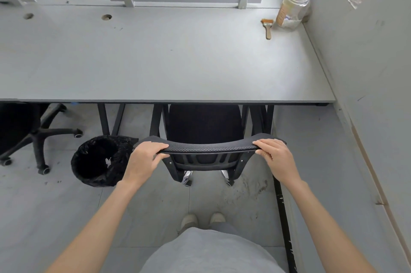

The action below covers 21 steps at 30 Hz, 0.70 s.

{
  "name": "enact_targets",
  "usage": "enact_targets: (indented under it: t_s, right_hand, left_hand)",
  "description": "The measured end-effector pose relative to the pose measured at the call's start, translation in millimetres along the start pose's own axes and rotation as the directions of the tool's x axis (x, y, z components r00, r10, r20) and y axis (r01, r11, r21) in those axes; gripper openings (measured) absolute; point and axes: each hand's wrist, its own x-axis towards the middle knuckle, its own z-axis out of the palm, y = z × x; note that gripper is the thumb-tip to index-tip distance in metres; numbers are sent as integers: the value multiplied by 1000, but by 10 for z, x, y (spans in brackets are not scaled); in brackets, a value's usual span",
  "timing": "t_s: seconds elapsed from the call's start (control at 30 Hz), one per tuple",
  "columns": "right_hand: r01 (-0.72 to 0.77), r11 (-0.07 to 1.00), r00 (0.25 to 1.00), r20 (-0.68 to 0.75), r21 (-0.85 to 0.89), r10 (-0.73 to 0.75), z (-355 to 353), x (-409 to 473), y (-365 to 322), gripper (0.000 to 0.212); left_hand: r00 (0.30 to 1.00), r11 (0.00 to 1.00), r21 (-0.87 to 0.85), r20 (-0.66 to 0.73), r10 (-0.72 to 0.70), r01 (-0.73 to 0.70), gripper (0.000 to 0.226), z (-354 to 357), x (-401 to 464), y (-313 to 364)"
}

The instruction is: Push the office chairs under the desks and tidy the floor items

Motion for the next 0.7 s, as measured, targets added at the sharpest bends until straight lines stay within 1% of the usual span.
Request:
enact_targets:
  t_s: [0.13, 0.47, 0.6, 0.7]
  right_hand:
    - [6, 1000, 1000, 29, -8, -6, -33, 24, 26, 25]
    - [17, 1000, 1000, -22, 7, -17, 38, -22, -14, 24]
    - [17, 1000, 1000, 6, -2, -17, 25, -9, -3, 24]
    - [36, 999, 999, 37, -25, -35, -43, -5, -65, 26]
  left_hand:
    - [1000, 1000, -13, -14, -13, 13, 26, 35, -24, 43]
    - [999, 999, -34, -13, -39, 39, 27, 1, 1, 4]
    - [999, 999, -21, -9, -47, 47, 28, -3, -22, 18]
    - [999, 999, -15, 29, -31, 32, 29, -31, -32, 53]
